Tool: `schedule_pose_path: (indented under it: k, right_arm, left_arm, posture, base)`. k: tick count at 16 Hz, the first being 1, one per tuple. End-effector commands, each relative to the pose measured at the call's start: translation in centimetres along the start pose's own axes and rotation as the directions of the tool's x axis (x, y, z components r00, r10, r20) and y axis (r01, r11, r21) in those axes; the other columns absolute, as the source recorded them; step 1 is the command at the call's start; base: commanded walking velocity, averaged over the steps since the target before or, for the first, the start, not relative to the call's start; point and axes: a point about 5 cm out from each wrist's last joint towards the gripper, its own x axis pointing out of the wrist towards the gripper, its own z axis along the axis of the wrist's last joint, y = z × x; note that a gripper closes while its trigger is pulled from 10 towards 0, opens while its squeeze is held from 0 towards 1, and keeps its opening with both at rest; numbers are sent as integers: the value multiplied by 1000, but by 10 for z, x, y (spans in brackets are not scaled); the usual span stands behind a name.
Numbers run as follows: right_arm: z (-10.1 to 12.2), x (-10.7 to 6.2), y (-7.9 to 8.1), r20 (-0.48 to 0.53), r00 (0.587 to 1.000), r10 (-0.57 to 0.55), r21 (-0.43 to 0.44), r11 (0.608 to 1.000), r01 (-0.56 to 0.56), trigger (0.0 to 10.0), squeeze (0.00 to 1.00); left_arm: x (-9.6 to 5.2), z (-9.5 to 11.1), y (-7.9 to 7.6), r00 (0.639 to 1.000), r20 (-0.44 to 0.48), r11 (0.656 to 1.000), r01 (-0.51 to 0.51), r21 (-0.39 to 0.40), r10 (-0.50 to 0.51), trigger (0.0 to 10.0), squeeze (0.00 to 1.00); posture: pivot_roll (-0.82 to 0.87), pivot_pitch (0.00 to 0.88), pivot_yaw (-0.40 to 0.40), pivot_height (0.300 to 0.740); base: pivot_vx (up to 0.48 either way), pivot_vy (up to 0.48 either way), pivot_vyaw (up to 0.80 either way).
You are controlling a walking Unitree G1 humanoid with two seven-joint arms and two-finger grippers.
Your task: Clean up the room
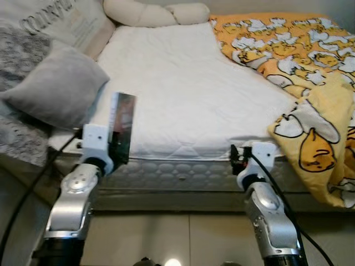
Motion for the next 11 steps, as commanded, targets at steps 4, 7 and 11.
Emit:
schedule_pose_path:
  k: [4,7,11]
  right_arm:
    - [0,-1,-5,-5,1000,-10,12,1000,11,10000,0]
    - [0,-1,-4,-8,1000,-7,12,1000,7,10000,0]
    - [0,0,-4,-7,1000,-3,12,1000,3,10000,0]
  left_arm:
    - [-1,8,-4,999,38,1000,18,8,-18,10000,0]
    - [-2,8,-4,999,38,1000,16,8,-16,10000,0]
    - [-2,9,-3,999,40,1000,15,10,-16,10000,0]
  posture:
    - [-16,0,52,740]
    - [-13,0,48,740]
    - [-10,0,46,740]
  base:
    - [0,322,0]
    - [0,325,0]
    - [0,323,0]
